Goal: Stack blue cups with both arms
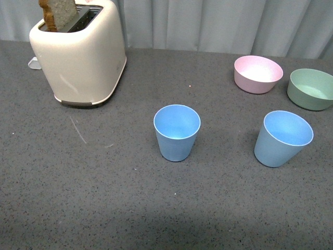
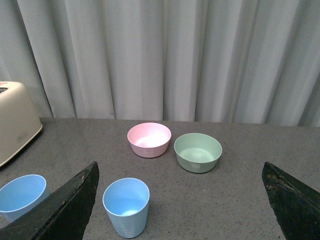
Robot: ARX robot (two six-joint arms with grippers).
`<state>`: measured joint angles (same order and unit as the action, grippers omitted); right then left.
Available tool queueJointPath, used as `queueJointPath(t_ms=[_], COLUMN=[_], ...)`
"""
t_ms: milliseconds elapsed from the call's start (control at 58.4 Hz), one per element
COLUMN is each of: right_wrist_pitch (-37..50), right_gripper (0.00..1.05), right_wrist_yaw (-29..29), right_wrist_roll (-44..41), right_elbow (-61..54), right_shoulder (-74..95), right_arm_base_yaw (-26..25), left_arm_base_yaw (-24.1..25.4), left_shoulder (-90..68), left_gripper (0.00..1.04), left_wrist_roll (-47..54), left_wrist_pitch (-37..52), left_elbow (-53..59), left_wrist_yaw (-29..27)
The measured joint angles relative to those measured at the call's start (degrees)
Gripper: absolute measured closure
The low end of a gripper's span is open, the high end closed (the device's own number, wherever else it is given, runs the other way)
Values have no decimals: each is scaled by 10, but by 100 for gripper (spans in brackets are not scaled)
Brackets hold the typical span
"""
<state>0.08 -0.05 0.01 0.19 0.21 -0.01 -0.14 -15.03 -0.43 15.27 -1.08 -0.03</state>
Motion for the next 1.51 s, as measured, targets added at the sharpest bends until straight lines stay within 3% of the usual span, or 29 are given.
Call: queueJointPath(t_ms=[325, 445, 633, 1181, 1301, 1369, 1506], right_wrist_pitch=[0, 0, 0, -5, -28, -14, 106], right_gripper=[10, 10, 10, 10, 10, 10, 10], right_wrist_yaw=[0, 0, 0, -8, -18, -19, -22], right_wrist_roll=[0, 0, 0, -16, -151, -182, -198], right_elbow=[0, 0, 0, 1, 10, 19, 45], right_shoulder=[0, 0, 0, 1, 39, 79, 251], right_arm_base_yaw=[0, 0, 0, -1, 2, -1, -22], left_arm_base_yaw=[0, 0, 0, 0, 0, 0, 0], left_shoulder=[50, 132, 147, 148, 148, 148, 148], left_gripper=[101, 101, 101, 7, 7, 7, 7], left_wrist_roll=[0, 0, 0, 0, 1, 1, 1], left_wrist_pitch=[-50, -146, -151, -151, -151, -151, -151], left_elbow=[0, 0, 0, 0, 0, 0, 0], left_wrist_yaw=[0, 0, 0, 0, 0, 0, 0])
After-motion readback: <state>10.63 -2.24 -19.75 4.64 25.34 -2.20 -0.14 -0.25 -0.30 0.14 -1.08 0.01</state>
